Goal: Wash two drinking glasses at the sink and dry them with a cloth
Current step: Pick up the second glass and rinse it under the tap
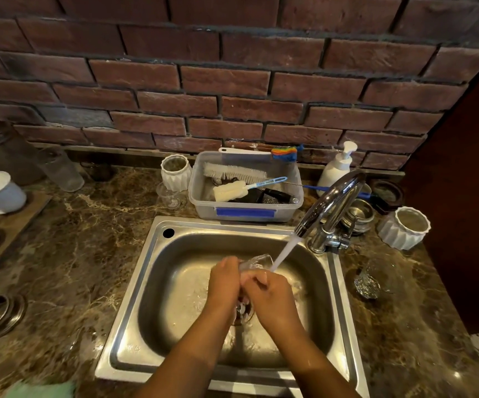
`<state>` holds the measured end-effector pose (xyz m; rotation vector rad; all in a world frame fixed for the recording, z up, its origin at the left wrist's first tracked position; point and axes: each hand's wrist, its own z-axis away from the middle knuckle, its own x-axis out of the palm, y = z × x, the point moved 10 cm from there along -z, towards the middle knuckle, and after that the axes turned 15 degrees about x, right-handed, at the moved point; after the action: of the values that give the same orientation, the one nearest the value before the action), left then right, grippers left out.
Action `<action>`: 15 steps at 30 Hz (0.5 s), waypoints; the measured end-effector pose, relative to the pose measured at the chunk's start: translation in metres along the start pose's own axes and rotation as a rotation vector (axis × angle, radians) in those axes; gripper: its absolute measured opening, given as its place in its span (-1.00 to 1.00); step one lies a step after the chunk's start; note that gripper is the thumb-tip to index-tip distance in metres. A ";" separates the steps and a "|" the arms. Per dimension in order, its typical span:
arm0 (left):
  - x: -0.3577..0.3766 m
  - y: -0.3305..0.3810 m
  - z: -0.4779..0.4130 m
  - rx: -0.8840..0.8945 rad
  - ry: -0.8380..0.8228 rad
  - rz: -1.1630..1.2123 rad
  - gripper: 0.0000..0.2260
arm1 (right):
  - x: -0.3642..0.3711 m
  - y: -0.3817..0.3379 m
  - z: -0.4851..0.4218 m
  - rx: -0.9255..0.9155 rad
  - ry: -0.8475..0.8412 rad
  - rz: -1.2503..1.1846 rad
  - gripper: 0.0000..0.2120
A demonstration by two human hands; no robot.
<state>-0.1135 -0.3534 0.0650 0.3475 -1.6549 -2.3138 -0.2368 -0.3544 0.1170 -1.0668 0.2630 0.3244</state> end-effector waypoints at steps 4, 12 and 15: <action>0.006 0.048 0.009 0.663 -0.114 -0.398 -0.82 | 0.023 0.044 0.003 0.544 -0.196 -0.792 -0.83; 0.019 -0.012 0.025 -0.359 -0.132 0.260 -0.81 | 0.000 -0.003 -0.003 -0.065 0.090 0.275 -0.68; 0.017 -0.006 0.021 -0.271 -0.113 0.268 -0.81 | -0.002 -0.012 0.006 -0.141 0.114 0.274 -0.72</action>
<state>-0.1370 -0.3394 0.0648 -0.0600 -1.3143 -2.3428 -0.2333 -0.3549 0.1302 -1.1922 0.4959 0.5349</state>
